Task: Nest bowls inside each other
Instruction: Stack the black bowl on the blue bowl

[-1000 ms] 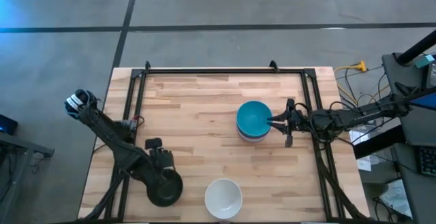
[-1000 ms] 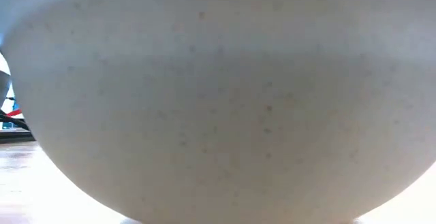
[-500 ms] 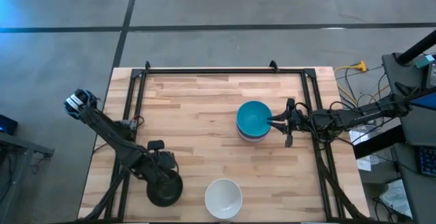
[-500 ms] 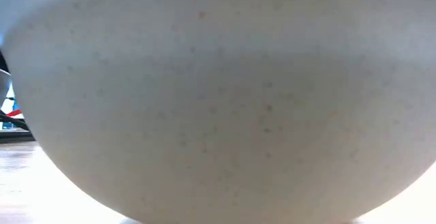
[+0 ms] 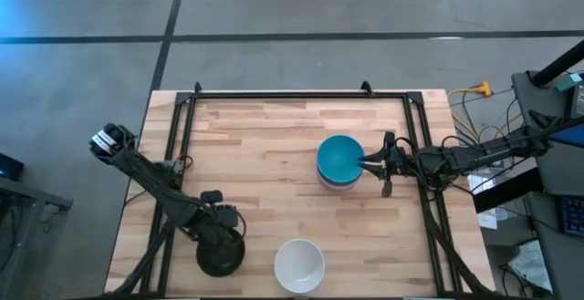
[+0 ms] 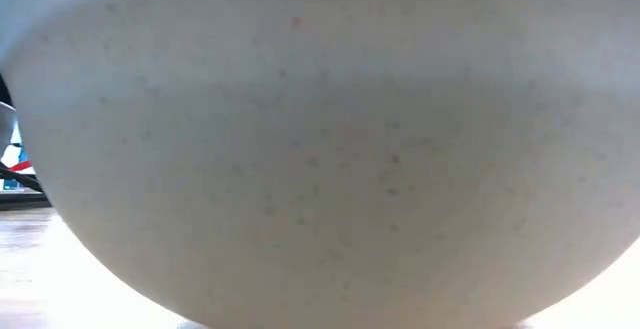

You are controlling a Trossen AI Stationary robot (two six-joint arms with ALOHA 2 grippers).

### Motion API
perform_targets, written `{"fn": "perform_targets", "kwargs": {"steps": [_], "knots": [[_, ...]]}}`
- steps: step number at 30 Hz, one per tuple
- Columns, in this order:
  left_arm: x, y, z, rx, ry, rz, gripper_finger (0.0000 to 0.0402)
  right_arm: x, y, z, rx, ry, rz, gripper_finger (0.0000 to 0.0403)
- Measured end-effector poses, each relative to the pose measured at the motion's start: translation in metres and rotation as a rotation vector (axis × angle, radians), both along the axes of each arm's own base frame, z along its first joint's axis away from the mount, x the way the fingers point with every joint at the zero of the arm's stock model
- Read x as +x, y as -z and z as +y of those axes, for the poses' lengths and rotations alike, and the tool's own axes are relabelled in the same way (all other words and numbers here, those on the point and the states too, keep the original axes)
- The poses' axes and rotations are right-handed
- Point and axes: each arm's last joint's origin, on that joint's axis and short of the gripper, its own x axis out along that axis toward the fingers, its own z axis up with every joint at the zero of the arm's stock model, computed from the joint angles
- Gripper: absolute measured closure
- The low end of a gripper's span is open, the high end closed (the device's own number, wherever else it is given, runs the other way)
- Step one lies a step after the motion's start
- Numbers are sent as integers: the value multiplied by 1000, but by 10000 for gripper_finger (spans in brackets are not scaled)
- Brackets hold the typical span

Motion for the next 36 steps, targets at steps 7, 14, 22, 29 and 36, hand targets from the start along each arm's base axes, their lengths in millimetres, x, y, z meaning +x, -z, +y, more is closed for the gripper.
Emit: {"fn": "perform_targets", "kwargs": {"steps": [7, 14, 22, 29, 36], "knots": [[5, 4, 3, -25, -13, 44, 248, 0, 0, 0, 0, 0, 0, 335], [6, 1, 3, -54, 14, 57, 361, 0, 0, 0, 0, 0, 0, 335], [8, -2, 3, -72, 47, 61, 396, 0, 0, 0, 0, 0, -1, 335], [23, -36, -6, -14, 185, -110, 400, 0, 0, 0, 0, -1, -1, 335], [29, -99, 7, 21, 216, -106, 400, 0, 0, 0, 2, -8, -2, 335]]}}
